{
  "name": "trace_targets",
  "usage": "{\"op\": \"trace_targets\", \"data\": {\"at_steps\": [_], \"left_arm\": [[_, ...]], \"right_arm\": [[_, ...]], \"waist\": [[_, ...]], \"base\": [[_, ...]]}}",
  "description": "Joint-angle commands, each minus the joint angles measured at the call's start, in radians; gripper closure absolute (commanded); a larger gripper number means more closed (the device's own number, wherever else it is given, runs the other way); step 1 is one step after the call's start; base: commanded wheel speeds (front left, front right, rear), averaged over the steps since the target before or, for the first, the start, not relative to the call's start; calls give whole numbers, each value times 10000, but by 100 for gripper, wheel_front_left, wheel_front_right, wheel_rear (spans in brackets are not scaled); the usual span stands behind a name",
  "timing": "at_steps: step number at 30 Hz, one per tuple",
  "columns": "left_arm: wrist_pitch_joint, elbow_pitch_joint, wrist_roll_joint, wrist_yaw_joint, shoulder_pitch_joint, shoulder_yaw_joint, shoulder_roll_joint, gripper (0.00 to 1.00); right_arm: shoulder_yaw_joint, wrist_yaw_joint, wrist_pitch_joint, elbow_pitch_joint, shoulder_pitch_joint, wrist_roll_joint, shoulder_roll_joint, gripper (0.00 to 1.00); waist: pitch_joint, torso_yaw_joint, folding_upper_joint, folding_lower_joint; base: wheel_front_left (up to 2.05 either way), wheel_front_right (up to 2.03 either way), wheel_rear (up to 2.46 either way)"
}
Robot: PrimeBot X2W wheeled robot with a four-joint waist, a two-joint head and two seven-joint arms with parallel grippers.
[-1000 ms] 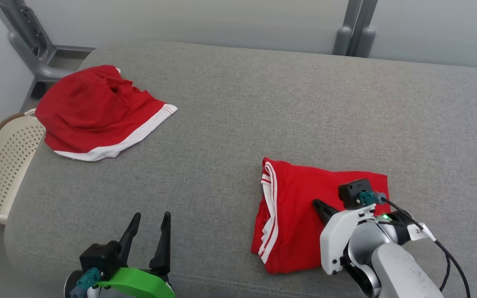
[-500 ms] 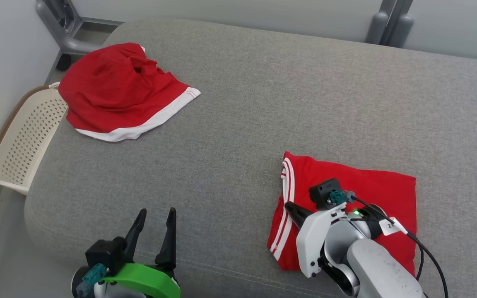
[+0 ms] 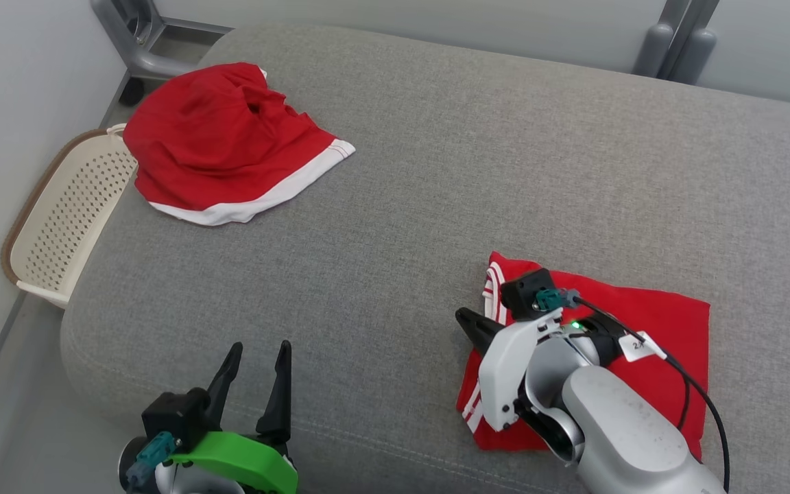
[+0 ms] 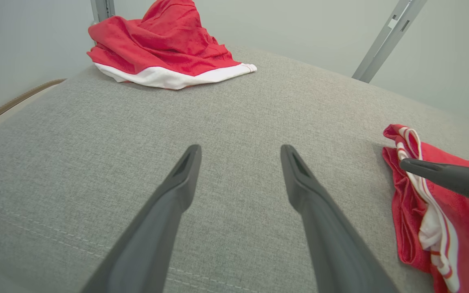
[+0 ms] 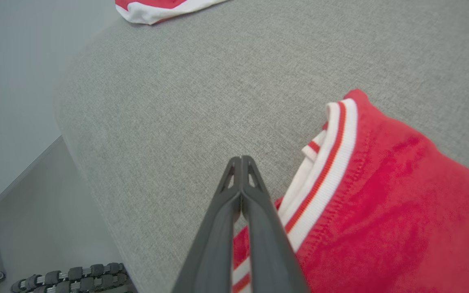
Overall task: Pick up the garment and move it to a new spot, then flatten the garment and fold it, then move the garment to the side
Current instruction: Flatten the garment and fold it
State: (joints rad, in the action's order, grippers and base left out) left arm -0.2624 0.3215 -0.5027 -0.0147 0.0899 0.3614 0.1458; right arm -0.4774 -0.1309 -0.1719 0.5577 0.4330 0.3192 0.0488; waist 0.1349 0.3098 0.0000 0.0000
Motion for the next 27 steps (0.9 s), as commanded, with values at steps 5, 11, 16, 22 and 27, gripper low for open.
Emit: {"op": "trace_targets", "data": {"at_steps": [5,11,16,22,27], "left_arm": [[-32,-7,169,-8,-164,-197,34,0],[-32,-139,237,80,-425,-330,163,0],[4,-255,222,158,-587,-365,303,0],[110,-451,195,220,-686,-354,427,0],[186,-608,166,302,-744,-326,476,0]], "right_arm": [[-147,4,259,-289,503,401,35,84],[1180,4,-417,-473,338,-169,38,0],[2941,3,-1650,-1191,-423,-722,26,0],[4389,3,-2701,-2552,-1480,-1131,25,0],[5486,3,-3511,-3645,-2378,-1155,24,0]], "waist": [[-269,-222,0,0],[-690,-753,0,0],[-976,-1127,0,0],[-1092,-1467,0,0],[-1087,-1739,0,0]], "base": [[0,0,0],[0,0,0],[0,0,0],[0,0,0],[0,0,0]]}}
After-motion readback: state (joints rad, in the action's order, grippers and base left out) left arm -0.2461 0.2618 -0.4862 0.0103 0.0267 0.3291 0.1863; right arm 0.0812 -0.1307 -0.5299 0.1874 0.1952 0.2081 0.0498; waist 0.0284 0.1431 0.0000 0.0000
